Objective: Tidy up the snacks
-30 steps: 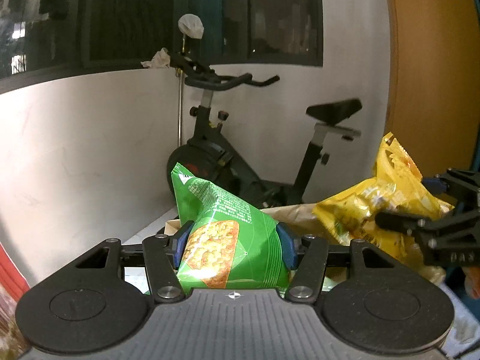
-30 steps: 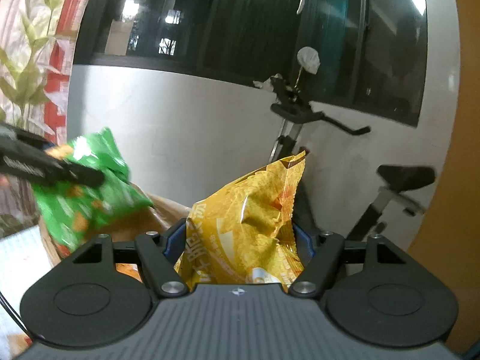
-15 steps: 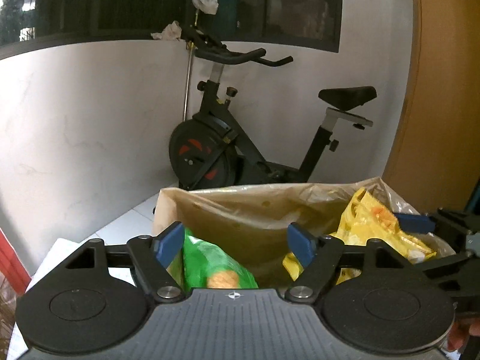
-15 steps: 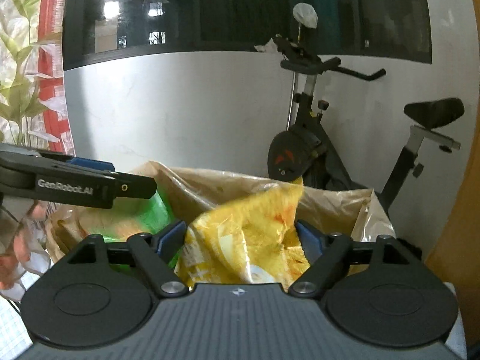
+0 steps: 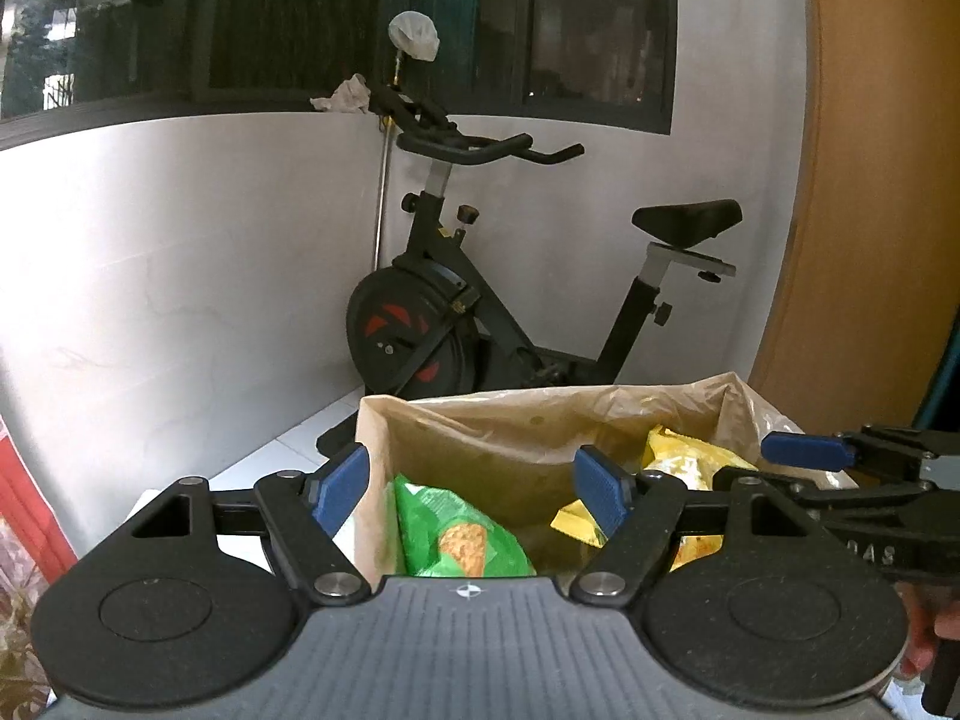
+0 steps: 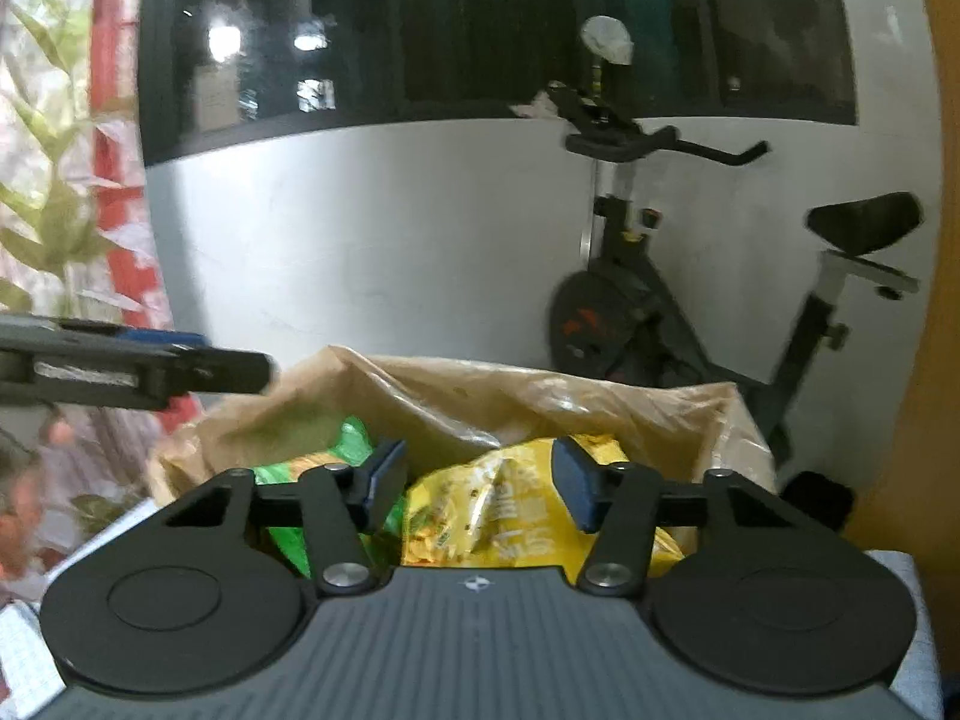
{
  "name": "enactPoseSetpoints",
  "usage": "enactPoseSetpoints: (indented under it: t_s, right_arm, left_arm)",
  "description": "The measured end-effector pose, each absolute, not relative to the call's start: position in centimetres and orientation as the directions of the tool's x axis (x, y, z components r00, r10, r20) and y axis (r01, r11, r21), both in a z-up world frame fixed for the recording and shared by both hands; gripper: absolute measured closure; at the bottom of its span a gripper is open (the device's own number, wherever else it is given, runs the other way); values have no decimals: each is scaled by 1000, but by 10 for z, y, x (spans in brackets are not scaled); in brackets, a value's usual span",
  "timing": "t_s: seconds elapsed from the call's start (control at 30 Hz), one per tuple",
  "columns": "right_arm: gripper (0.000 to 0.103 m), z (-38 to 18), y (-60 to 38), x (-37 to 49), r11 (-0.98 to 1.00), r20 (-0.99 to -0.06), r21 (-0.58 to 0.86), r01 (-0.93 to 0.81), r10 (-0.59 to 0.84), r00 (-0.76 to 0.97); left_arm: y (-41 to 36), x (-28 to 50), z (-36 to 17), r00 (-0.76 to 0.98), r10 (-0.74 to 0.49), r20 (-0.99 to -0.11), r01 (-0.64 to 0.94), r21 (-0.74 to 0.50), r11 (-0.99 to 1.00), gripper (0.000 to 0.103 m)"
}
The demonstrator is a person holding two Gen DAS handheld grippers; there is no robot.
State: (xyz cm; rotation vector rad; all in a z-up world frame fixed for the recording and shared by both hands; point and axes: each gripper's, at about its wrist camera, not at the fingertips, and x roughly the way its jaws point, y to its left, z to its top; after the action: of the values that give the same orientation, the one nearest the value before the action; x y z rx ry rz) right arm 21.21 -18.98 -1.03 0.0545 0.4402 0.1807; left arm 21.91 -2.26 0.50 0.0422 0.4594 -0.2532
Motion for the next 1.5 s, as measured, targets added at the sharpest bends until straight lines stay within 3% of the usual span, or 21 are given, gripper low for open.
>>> enactPoseSetpoints:
  t_s: [0.23,0.43,0.5,0.53,0.67,0.77,0.87,1.3,1.5]
  right_arm:
    - [48,-7,-195,196,990,-424,77,-117,138,895]
    - [73,-7,-199,196,992,-443,61,-113,128,888]
    - [96,-6,-199,202,991,-439,80,-108,133,888]
    - [98,-5,-198,206,991,-437,90,-104,132,890]
    - [98,-9,-193,221,995,-471,89,-48,85,878]
    - [98,-27,-191,236,999,-589,36,22,4,808]
    - [99,-45,-203,242,994,-681,98,54,27,731]
    - [99,-19,-204,177,991,-467,111,-77,120,876]
    - [98,-26,-199,131,986,-345,66,-152,166,924]
  left_arm:
    - [-9,201,5,859,-250,-446,261,-38,965,26]
    - [11,184,6,865,-254,-433,252,-63,966,26]
    - [14,184,5,866,-244,-436,235,-76,969,27]
    - [15,185,3,864,-243,-442,230,-83,970,27]
    - [13,184,0,862,-245,-444,227,-94,969,28]
    - [12,182,-4,859,-257,-443,232,-110,966,28]
    - [11,183,-8,854,-264,-448,233,-125,964,28]
    - [26,156,-14,857,-285,-428,250,-137,959,28]
    - [50,130,-39,836,-295,-463,236,-181,955,29]
